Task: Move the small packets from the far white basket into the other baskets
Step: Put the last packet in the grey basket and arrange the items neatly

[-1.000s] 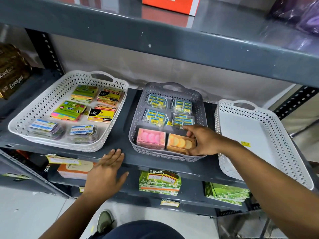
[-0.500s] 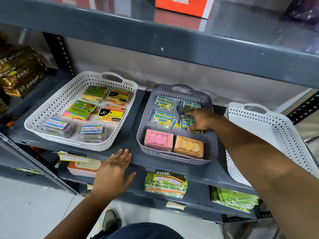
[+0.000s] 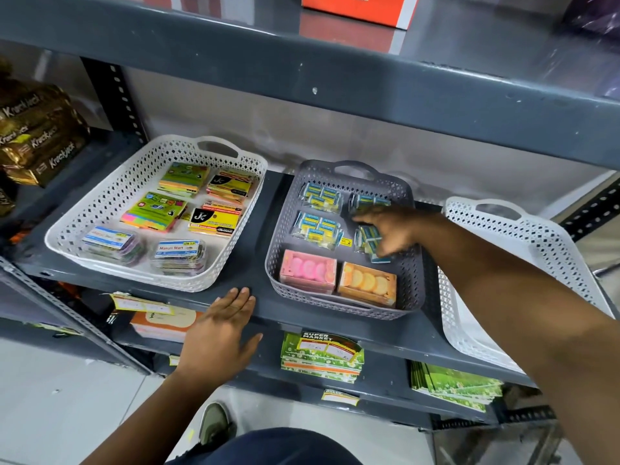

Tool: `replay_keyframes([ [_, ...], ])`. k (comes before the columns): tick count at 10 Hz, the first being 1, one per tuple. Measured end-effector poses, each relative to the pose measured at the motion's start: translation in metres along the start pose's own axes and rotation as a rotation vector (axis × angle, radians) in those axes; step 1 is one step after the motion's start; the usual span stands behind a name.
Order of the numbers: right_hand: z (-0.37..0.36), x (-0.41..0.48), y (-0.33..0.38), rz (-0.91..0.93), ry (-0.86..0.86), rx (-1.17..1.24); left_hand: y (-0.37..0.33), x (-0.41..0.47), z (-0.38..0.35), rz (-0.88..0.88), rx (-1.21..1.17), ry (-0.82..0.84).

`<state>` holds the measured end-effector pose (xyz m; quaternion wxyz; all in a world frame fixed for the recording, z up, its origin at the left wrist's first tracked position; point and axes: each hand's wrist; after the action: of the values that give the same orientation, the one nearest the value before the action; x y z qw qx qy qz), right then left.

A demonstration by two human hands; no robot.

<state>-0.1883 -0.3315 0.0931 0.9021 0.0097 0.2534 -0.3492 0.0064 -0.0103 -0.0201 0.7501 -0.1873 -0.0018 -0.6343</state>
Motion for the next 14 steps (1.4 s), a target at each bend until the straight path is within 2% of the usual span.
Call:
replay_keyframes([
  [1, 0.0, -0.002, 0.001, 0.01, 0.09, -0.036, 0.0, 0.0, 0.0, 0.001, -0.002, 0.002],
  [3, -0.004, 0.002, -0.005, 0.001, -0.026, 0.048, 0.0, 0.0, 0.001, -0.004, 0.013, -0.005],
  [5, -0.009, 0.006, -0.008, -0.071, -0.213, -0.067, 0.001, 0.0, -0.001, -0.003, 0.018, -0.002],
  [6, -0.01, 0.004, -0.011, -0.052, -0.191, -0.022, 0.002, 0.0, -0.002, -0.002, 0.012, 0.004],
  [7, -0.009, 0.002, -0.009, 0.004, -0.094, -0.004, 0.002, 0.0, -0.002, 0.002, 0.009, 0.002],
  [9, -0.018, 0.008, -0.009, -0.024, -0.138, -0.03, 0.001, 0.0, -0.001, -0.005, 0.014, 0.002],
  [13, -0.016, 0.008, -0.003, -0.095, -0.032, 0.044, -0.001, 0.001, 0.004, -0.016, 0.023, 0.006],
  [14, 0.003, -0.012, 0.006, -0.048, -0.149, 0.14, -0.001, 0.0, 0.004, -0.011, 0.014, 0.017],
])
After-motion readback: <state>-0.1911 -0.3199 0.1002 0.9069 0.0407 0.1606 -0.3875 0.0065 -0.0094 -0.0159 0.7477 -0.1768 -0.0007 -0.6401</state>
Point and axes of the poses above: each hand's wrist, its own x-axis towards the middle knuckle, its own z-axis out of the back of the hand, y = z × x, and after that the axes turned 3 degrees about -x, right-handed
